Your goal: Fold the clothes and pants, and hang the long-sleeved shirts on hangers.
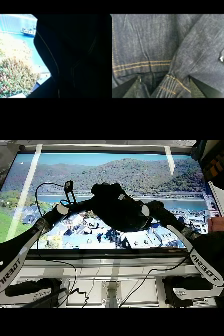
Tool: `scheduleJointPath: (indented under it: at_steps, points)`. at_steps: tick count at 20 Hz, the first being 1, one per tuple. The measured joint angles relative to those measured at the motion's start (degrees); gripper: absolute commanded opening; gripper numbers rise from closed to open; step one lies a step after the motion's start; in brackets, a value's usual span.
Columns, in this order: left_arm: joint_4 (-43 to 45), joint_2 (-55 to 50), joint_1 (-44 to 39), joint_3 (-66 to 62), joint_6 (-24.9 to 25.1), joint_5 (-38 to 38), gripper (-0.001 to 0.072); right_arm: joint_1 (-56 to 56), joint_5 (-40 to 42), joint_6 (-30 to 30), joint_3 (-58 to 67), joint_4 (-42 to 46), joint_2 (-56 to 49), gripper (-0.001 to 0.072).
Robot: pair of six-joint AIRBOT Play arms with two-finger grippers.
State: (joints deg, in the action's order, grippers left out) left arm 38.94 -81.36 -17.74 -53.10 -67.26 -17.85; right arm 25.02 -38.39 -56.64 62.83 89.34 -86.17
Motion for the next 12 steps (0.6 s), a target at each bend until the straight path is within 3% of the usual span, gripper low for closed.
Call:
scheduleJointPath:
  at_steps: [2,4,5,6,12]
  points:
    - [0.02,0.07,0.00,0.00,0.00,-0.31,0.0006,0.22,0.24,-5.53,0.02,6.73,-0.59,0.0416]
    - [0.02,0.17,0.00,0.00,0.00,-0.87,0.0007,0.04,-0.20,-9.38,0.02,11.28,-0.98,0.0159]
    - [0.02,0.24,0.00,0.00,0.00,-1.11,0.0007,-0.09,-0.70,-10.64,0.02,12.72,-1.09,0.0069]
    - [0.02,0.28,0.00,0.00,0.00,-1.29,0.0007,-0.20,-1.18,-11.72,0.07,13.97,-1.22,0.0035]
    - [1.40,0.68,0.00,0.00,0.02,-3.26,0.0005,-0.61,-4.96,-16.87,4.44,17.51,-1.36,0.0034]
